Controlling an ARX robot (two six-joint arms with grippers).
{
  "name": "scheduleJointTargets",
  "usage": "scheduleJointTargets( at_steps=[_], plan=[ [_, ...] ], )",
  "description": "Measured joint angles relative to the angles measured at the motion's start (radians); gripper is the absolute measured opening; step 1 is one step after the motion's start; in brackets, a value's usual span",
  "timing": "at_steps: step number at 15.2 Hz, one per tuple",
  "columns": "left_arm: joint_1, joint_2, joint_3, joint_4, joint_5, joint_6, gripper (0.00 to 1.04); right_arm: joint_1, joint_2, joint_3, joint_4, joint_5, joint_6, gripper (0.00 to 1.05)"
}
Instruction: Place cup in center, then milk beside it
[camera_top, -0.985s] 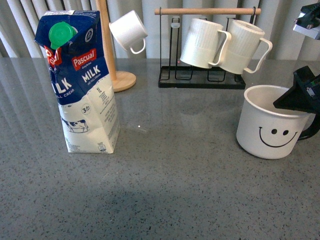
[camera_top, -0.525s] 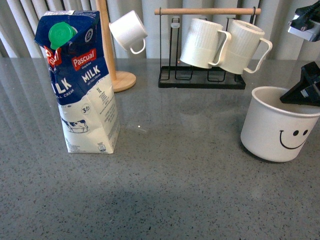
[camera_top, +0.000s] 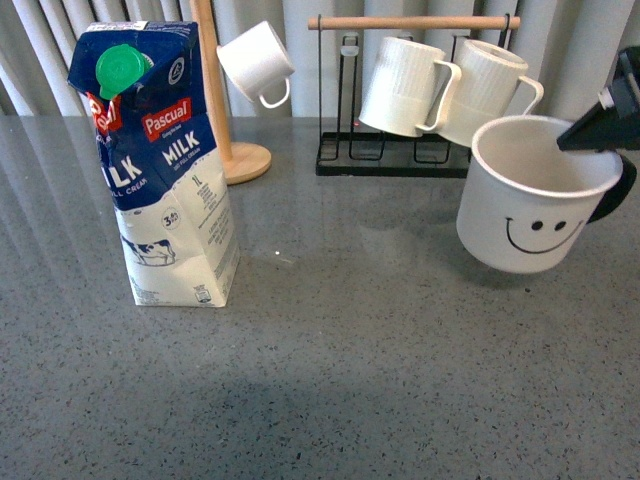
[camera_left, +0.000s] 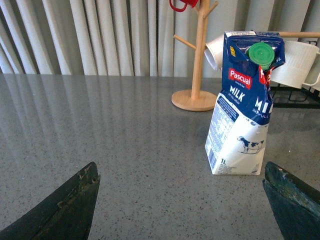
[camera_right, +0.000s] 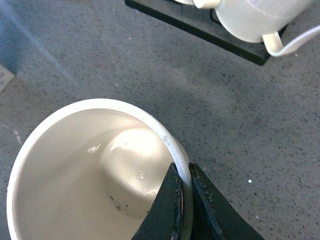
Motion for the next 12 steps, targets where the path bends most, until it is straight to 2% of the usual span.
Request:
scheduleJointTargets(
  at_steps=[5,12],
  plan=[
    [0.000,0.000,0.000,0.000,0.000,0.000,0.98,0.136,-0.020,-0.037,0.040,0.017,0.100,0.03],
    [0.000,0.000,0.000,0.000,0.000,0.000,0.98,0.183,0.028,-0.076,0.084,0.063,0.189,0.03]
  ],
)
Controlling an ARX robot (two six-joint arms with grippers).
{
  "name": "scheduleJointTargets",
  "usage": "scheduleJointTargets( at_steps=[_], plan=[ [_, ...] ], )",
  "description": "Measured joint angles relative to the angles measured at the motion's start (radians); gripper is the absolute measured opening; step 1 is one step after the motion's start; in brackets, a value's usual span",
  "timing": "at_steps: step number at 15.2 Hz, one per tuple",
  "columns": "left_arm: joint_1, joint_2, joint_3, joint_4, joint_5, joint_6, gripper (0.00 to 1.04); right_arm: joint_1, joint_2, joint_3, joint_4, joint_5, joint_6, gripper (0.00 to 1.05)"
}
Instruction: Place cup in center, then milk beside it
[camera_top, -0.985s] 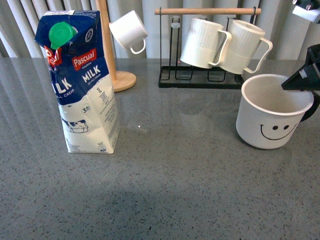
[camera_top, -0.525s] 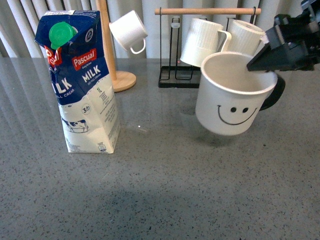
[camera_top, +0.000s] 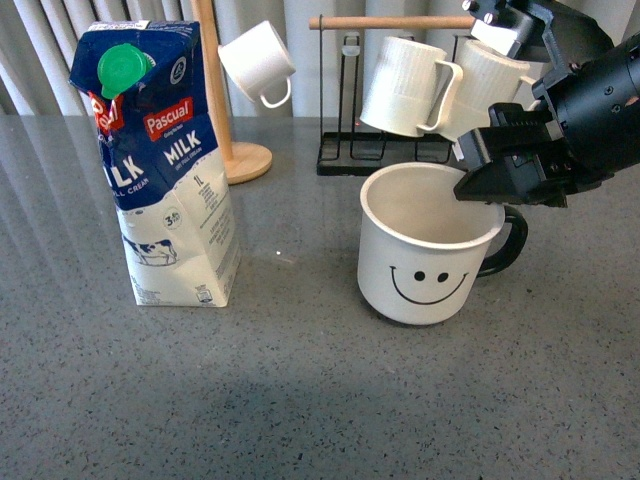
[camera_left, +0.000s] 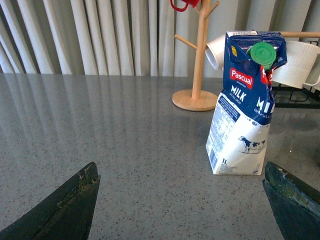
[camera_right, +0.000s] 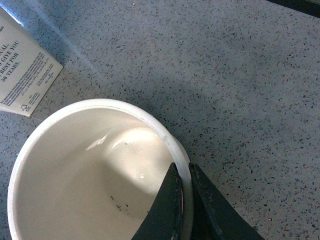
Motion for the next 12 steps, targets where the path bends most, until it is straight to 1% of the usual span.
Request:
scheduleJointTargets(
  at_steps=[8,9,12],
  plan=[
    [0.000,0.000,0.000,0.000,0.000,0.000,0.98,0.032,0.019,-0.003,0.014,0.010,-0.009,0.03],
    [0.000,0.000,0.000,0.000,0.000,0.000,0.98,0.032,0.021,-0.003,0.014,0.013,-0.014,0.07],
    [0.000,0.000,0.000,0.000,0.000,0.000,0.98,0.032,0.023,-0.003,0.011,0.019,-0.029,0.38]
  ],
)
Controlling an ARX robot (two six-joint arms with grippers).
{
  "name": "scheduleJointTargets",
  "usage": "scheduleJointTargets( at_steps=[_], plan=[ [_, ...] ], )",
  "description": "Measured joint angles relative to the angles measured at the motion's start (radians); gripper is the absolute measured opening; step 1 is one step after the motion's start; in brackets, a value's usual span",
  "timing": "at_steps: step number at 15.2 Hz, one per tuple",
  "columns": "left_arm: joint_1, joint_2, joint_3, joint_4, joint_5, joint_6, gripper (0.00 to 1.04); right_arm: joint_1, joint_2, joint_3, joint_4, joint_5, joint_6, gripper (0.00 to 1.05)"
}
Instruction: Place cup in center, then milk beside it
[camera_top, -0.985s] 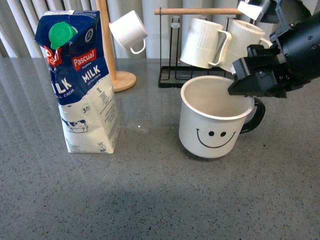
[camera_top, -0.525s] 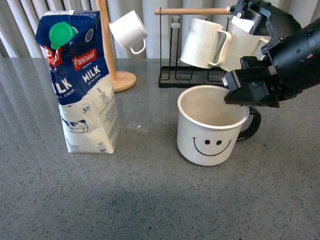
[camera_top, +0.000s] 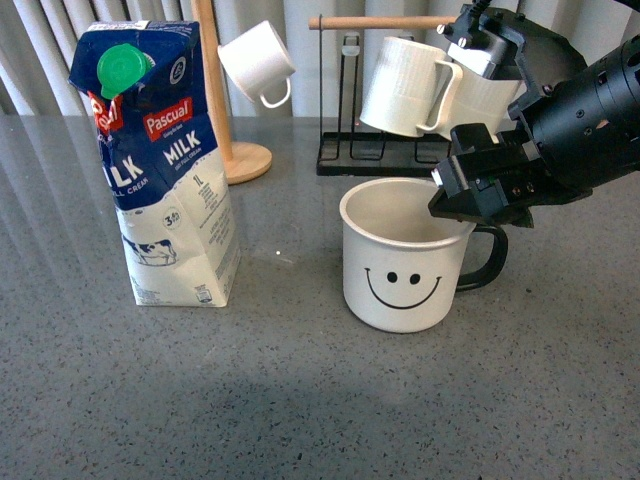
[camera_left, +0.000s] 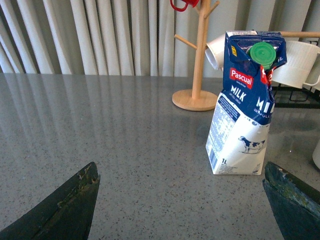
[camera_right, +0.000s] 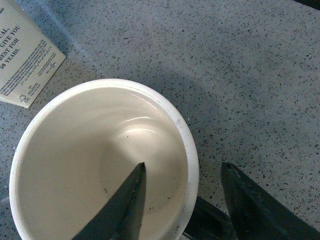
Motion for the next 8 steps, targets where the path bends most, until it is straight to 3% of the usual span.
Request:
scheduleJointTargets(
  at_steps=[1,5,6,8],
  plan=[
    [0.000,0.000,0.000,0.000,0.000,0.000,0.98,0.000,0.000,0.000,0.003,0.000,-0.003,0.53],
    [0.000,0.000,0.000,0.000,0.000,0.000,0.98,-0.003,-0.048,0.003,0.035,-0.001,0.005,0.93],
    [0.000,0.000,0.000,0.000,0.000,0.000,0.98,-0.012,-0.082,0.003,0.066,0.006,0.012,1.00],
    [0.000,0.000,0.000,0.000,0.000,0.000,0.98,-0.037,-0.188,-0.037,0.183,0.040,0.054,0.98]
  ],
)
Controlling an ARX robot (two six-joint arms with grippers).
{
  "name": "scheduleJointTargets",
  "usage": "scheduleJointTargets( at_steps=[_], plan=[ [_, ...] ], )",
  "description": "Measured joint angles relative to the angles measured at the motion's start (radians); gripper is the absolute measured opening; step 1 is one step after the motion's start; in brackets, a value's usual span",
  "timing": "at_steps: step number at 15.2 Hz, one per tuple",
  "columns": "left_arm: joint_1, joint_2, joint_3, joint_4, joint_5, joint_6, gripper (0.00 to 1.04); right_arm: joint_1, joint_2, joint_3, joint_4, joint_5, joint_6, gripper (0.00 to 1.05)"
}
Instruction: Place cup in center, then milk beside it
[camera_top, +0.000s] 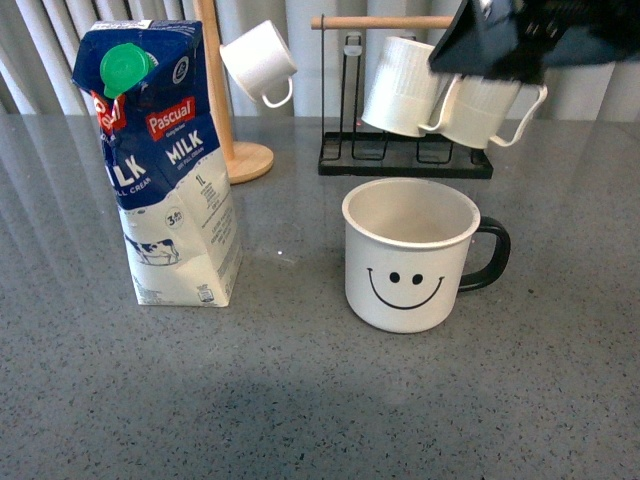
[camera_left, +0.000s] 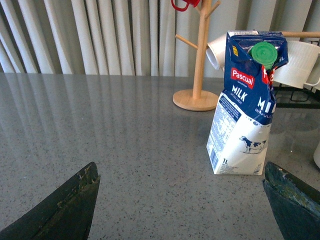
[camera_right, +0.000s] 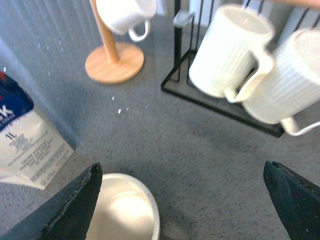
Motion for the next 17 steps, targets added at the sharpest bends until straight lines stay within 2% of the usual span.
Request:
scheduleJointTargets(
  at_steps=[4,6,7,8,9,10,15,16,17],
  plan=[
    [0.000,0.000,0.000,0.000,0.000,0.000,0.98,0.008,-0.426,-0.392,0.385,0.119,0.050,0.98],
    [0.000,0.000,0.000,0.000,0.000,0.000,0.98,0.060,-0.660,-0.593,0.499,0.285,0.080,0.98],
    [0.000,0.000,0.000,0.000,0.000,0.000,0.98,0.077,-0.733,-0.665,0.515,0.370,0.092,0.98],
    [0.000,0.000,0.000,0.000,0.000,0.000,0.98,0.083,-0.811,-0.713,0.410,0.488,0.104,0.93],
    [0.000,0.000,0.000,0.000,0.000,0.000,0.98,0.057,-0.888,-0.768,0.335,0.533,0.097,0.80],
    [0.000,0.000,0.000,0.000,0.000,0.000,0.98,0.024,-0.938,-0.818,0.335,0.526,0.091,0.69],
    [0.000,0.000,0.000,0.000,0.000,0.000,0.98,-0.108,-1.092,-0.974,0.341,0.396,0.083,0.06],
    [0.000,0.000,0.000,0.000,0.000,0.000,0.98,-0.125,-1.117,-0.992,0.335,0.380,0.081,0.02],
    [0.000,0.000,0.000,0.000,0.000,0.000,0.98,-0.138,-1.144,-1.012,0.327,0.366,0.080,0.02]
  ],
)
